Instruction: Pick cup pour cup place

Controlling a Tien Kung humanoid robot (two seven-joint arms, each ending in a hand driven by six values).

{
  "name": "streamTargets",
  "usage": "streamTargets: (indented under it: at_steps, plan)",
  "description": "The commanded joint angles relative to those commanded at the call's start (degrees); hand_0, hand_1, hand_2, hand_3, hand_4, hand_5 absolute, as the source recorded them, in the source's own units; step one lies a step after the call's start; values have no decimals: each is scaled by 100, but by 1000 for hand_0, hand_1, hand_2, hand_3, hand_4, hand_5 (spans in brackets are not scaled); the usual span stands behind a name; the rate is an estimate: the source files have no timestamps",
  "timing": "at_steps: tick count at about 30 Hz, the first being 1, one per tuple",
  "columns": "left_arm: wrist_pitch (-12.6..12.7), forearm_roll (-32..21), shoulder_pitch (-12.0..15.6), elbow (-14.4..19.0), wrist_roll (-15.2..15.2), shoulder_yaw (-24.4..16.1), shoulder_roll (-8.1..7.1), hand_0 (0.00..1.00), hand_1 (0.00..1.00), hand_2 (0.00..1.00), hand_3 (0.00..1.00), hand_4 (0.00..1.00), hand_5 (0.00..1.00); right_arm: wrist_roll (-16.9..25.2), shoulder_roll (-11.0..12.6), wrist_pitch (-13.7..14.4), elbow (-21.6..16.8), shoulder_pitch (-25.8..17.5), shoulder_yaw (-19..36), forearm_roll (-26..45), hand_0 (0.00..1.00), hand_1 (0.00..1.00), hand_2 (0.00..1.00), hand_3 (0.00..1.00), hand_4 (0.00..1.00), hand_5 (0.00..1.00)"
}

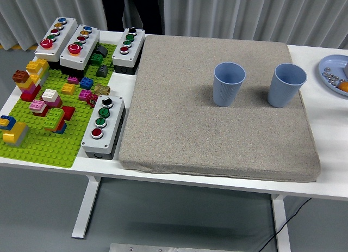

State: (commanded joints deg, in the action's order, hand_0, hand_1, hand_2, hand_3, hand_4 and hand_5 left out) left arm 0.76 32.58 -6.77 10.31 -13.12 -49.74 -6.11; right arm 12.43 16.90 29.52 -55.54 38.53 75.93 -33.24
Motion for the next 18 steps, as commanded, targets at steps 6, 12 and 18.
streamTargets:
  at_steps: [6, 12, 18]
  plan:
    - [2, 29, 2, 0, -7, -34, 3, 766, 803, 844, 762, 504, 940, -11, 3, -27, -8, 1, 31, -13, 869, 780, 817, 827, 829, 998]
    - [6, 44, 4, 0, -12, -52, 8, 766, 803, 844, 761, 504, 941, 8, 2, 13, -36, 5, 7, -106, 869, 780, 817, 827, 827, 998]
    - [7, 31, 16, 0, -12, -51, 4, 766, 803, 844, 760, 504, 941, 1, -4, 22, -66, 5, -37, -163, 869, 782, 817, 829, 831, 998]
